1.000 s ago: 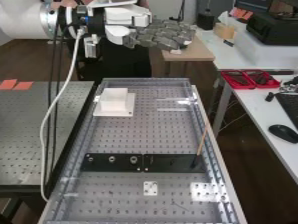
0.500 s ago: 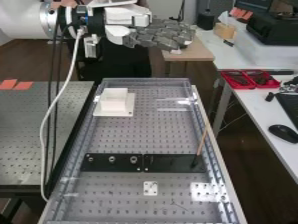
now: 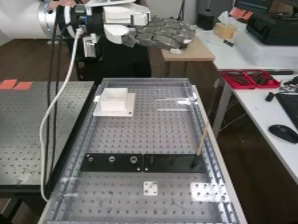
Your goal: Grab the drill bit and place it in the clear container
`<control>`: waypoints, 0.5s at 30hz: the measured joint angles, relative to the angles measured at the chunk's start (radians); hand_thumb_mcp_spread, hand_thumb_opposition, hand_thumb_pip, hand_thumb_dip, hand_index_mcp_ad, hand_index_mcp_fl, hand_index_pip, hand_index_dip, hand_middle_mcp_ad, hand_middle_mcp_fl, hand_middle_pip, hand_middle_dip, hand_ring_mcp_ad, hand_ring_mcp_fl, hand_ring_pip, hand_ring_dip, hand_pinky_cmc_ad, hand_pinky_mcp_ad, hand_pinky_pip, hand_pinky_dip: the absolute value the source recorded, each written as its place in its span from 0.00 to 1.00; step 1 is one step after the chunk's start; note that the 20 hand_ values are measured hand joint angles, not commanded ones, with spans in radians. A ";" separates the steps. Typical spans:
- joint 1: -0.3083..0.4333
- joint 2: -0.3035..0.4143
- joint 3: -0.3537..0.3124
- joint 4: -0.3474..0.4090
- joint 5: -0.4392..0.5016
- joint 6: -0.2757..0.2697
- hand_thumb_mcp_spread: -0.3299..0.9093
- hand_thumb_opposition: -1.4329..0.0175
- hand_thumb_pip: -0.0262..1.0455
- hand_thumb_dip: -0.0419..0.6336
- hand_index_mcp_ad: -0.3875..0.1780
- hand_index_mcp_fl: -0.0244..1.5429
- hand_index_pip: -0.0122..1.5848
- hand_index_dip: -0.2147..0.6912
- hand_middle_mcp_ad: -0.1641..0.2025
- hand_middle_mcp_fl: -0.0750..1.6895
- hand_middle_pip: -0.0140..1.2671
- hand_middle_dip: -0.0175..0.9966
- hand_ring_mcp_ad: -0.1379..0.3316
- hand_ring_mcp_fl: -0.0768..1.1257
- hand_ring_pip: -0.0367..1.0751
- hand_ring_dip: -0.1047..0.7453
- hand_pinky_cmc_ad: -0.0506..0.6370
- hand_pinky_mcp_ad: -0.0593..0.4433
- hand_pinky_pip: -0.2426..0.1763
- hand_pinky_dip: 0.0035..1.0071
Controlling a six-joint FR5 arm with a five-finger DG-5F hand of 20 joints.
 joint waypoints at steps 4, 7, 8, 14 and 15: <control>0.000 0.001 -0.002 0.002 0.002 0.005 0.45 0.53 0.23 0.11 0.66 0.04 0.06 0.55 0.70 0.05 0.13 0.18 0.87 0.07 0.12 0.14 0.62 0.52 0.23 0.28; 0.000 0.002 -0.004 0.004 0.004 0.008 0.45 0.53 0.23 0.11 0.66 0.04 0.06 0.55 0.70 0.04 0.13 0.18 0.87 0.07 0.12 0.14 0.62 0.52 0.23 0.28; 0.000 0.002 -0.005 0.005 0.004 0.010 0.45 0.53 0.23 0.11 0.66 0.04 0.06 0.55 0.70 0.04 0.13 0.18 0.86 0.07 0.12 0.14 0.62 0.52 0.23 0.28; 0.001 0.004 -0.009 0.007 0.006 0.012 0.45 0.53 0.23 0.11 0.66 0.04 0.06 0.55 0.70 0.05 0.13 0.18 0.86 0.07 0.12 0.14 0.62 0.52 0.23 0.28; 0.002 0.005 -0.010 0.007 0.007 0.012 0.45 0.53 0.23 0.11 0.66 0.04 0.06 0.55 0.70 0.05 0.13 0.18 0.86 0.07 0.12 0.14 0.62 0.52 0.23 0.28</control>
